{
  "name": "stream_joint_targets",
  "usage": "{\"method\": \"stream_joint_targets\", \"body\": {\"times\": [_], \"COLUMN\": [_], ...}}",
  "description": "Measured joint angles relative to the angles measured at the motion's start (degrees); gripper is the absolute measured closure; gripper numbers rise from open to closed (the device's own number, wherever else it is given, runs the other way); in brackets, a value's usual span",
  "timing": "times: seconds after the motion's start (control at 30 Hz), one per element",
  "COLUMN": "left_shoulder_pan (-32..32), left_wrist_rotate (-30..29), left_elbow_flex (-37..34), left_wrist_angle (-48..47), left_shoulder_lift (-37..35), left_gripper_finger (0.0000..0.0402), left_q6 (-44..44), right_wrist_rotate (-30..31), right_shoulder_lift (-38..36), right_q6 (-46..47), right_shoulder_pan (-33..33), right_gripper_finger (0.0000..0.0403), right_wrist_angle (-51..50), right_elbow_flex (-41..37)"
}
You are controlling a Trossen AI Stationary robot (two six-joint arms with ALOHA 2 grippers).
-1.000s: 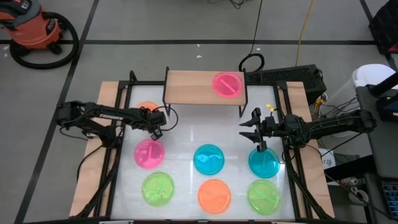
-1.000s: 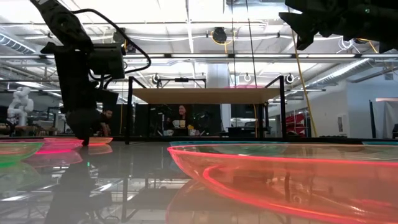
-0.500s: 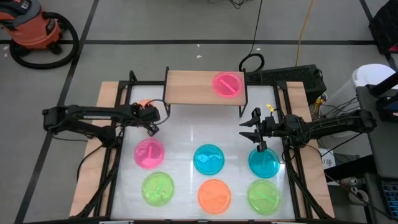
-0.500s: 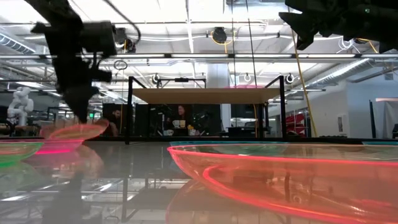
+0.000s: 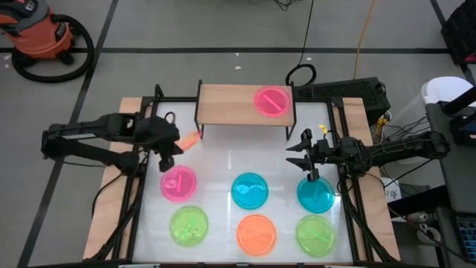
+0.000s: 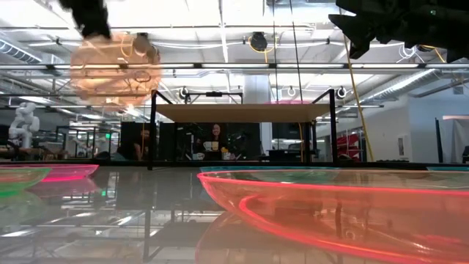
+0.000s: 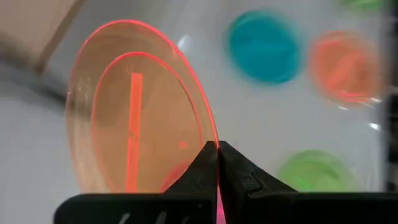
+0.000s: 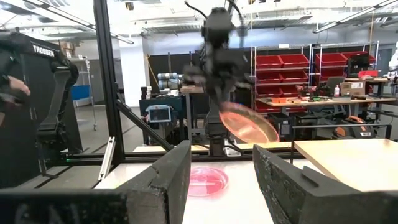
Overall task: Place and stack plates onto a shelf
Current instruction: Stack the top orange plate on top of the pink plate on the shelf
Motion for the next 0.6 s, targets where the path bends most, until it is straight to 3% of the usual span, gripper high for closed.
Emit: {"method": "stream_joint_targets", "body": {"times": [0.1, 0.27, 0.43, 0.6], "left_shoulder_pan": [-4.8, -9.1, -6.5, 0.1], "left_wrist_rotate": [-0.5, -9.0, -10.4, -10.9], "left_elbow_flex": [4.7, 7.1, 7.0, 7.9], "left_wrist_angle": [7.7, 27.1, 40.9, 49.8], "left_shoulder_lift": [0.9, 3.7, 11.7, 22.4], "left_gripper_finger": [0.0401, 0.0401, 0.0401, 0.0401], "left_q6": [6.6, 24.3, 43.1, 53.9], "right_wrist_rotate": [-1.3, -9.8, -10.9, -10.9], "right_shoulder_lift": [0.0, -0.1, -0.2, -0.3], "right_q6": [2.3, 3.1, 3.1, 3.1], "right_shoulder_pan": [0.0, 0.2, 0.2, 0.2], "right_gripper_finger": [0.0246, 0.0246, 0.0246, 0.0246], "right_wrist_angle": [3.8, 13.5, 14.4, 14.5], "right_elbow_flex": [0.0, 0.0, 0.0, 0.0]}}
